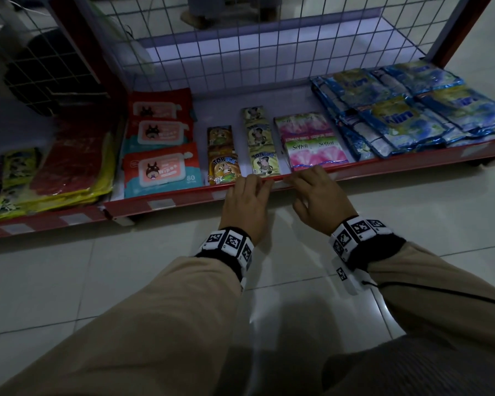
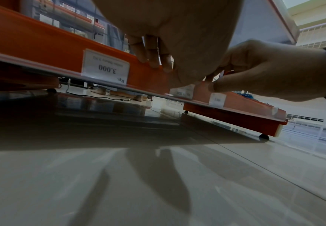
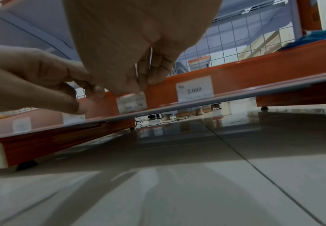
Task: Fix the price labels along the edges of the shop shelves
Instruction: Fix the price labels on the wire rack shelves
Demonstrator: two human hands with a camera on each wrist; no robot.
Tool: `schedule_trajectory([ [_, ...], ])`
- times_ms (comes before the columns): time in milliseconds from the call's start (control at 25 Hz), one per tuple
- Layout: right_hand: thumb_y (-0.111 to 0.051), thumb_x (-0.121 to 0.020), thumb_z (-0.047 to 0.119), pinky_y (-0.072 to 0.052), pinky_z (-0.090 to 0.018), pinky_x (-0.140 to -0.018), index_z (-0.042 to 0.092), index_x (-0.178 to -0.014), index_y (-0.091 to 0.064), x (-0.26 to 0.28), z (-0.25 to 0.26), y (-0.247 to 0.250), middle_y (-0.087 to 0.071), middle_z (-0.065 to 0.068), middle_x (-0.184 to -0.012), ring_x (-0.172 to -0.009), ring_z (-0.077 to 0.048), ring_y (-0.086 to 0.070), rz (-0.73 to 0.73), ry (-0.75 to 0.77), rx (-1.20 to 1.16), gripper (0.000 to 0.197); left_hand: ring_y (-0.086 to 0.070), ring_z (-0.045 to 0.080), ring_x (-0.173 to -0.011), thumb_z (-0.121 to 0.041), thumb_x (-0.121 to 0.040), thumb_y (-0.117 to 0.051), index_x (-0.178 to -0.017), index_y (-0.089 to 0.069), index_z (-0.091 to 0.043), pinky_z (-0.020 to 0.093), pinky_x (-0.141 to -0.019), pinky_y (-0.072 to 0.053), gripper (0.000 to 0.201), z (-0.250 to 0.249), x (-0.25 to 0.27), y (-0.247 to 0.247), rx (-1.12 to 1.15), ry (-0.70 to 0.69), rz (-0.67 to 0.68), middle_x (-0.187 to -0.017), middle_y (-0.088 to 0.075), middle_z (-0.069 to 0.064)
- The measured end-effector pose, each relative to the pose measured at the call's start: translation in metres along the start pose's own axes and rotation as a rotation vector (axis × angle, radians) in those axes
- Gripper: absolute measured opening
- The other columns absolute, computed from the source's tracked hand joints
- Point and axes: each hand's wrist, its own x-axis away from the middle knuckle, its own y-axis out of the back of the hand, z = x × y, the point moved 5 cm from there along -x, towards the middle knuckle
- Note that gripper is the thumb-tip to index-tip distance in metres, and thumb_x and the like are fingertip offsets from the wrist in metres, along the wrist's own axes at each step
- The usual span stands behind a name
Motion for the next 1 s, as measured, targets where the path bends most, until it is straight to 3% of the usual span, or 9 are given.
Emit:
schedule_trajectory([
  [280, -0.063, -0.073, 0.007, -0.050, -0.040, -0.073, 0.004, -0.110, -0.064, -0.006, 0.002, -0.001, -0.063, -0.013, -0.103, -0.095, -0.034, -0.052, 0.007, 0.014, 0.066, 0.037, -0.044, 0.028, -0.099, -0.015, -0.071, -0.057, -0.122, -0.055, -0.022, 0.036, -0.076, -0.031, 0.051, -0.001, -0.004, -0.002, -0.020, 0.040, -0.018, -0.109, -0.049, 0.007],
  [520, -0.065, -0.072, 0.011, -0.044, -0.041, -0.075, 0.002, -0.099, -0.063, -0.011, 0.003, -0.006, -0.061, -0.017, -0.100, -0.091, -0.036, -0.051, 0.002, -0.029, 0.122, 0.029, -0.042, 0.029, -0.105, -0.019, -0.074, -0.056, -0.128, -0.049, -0.020, 0.037, -0.080, -0.031, 0.055, -0.001, -0.002, -0.004, -0.027, 0.043, 0.019, -0.116, -0.047, 0.008],
  [760, -0.061, -0.085, 0.018, -0.043, -0.041, -0.077, 0.005, -0.103, -0.066, -0.019, 0.001, -0.007, -0.058, -0.017, -0.101, -0.094, -0.035, -0.049, 0.037, -0.046, 0.084, 0.023, -0.041, 0.027, -0.107, -0.021, -0.078, -0.054, -0.129, -0.047, -0.022, 0.036, -0.081, -0.029, 0.052, 0.002, -0.002, -0.004, -0.016, 0.044, 0.058, -0.118, -0.046, 0.006],
  [880, -0.063, -0.085, 0.013, -0.046, -0.038, -0.079, 0.008, -0.096, -0.067, -0.023, -0.011, -0.002, -0.057, -0.013, -0.101, -0.096, -0.030, -0.052, -0.036, -0.161, -0.163, 0.013, -0.041, 0.025, -0.108, -0.026, -0.083, -0.054, -0.126, -0.045, -0.017, 0.036, -0.084, -0.029, 0.044, 0.003, -0.005, 0.001, 0.039, 0.095, 0.020, -0.119, -0.047, 0.006],
  [1000, -0.067, -0.086, 0.017, -0.050, -0.031, -0.074, 0.011, -0.090, -0.066, -0.022, -0.023, 0.002, -0.066, -0.005, -0.084, -0.080, -0.019, -0.060, -0.163, -0.334, -0.481, 0.006, -0.041, 0.025, -0.113, -0.035, -0.094, -0.045, -0.125, -0.048, -0.016, 0.038, -0.089, -0.029, 0.036, 0.008, -0.010, 0.001, 0.164, 0.147, 0.019, -0.119, -0.049, 0.006],
])
